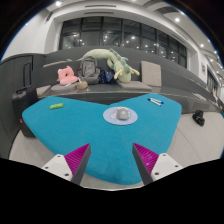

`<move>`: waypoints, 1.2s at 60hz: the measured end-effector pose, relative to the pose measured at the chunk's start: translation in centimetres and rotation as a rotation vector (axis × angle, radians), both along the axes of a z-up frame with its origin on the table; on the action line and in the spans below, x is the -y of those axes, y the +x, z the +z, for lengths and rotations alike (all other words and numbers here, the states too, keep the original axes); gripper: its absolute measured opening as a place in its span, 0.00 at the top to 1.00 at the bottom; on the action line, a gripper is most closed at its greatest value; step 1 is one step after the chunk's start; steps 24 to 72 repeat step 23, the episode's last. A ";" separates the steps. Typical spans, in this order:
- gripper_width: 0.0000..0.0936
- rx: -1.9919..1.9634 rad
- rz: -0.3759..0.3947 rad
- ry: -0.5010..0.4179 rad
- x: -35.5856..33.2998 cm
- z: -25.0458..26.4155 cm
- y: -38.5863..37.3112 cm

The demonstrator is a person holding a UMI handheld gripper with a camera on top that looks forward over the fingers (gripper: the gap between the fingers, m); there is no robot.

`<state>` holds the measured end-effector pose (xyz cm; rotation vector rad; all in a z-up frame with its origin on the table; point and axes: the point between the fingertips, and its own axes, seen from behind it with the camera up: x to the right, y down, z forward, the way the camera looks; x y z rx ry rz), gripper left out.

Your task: Arrange mouse

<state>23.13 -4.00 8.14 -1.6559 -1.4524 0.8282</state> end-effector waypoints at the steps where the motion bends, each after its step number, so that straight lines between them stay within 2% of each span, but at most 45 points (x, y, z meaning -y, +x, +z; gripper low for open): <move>1: 0.09 0.002 0.002 -0.004 0.1 -0.3 0.1; 19: 0.09 -0.024 -0.004 0.068 -1.4 0.6 1.2; 72: 0.09 -0.023 -0.009 0.068 -1.4 0.5 1.3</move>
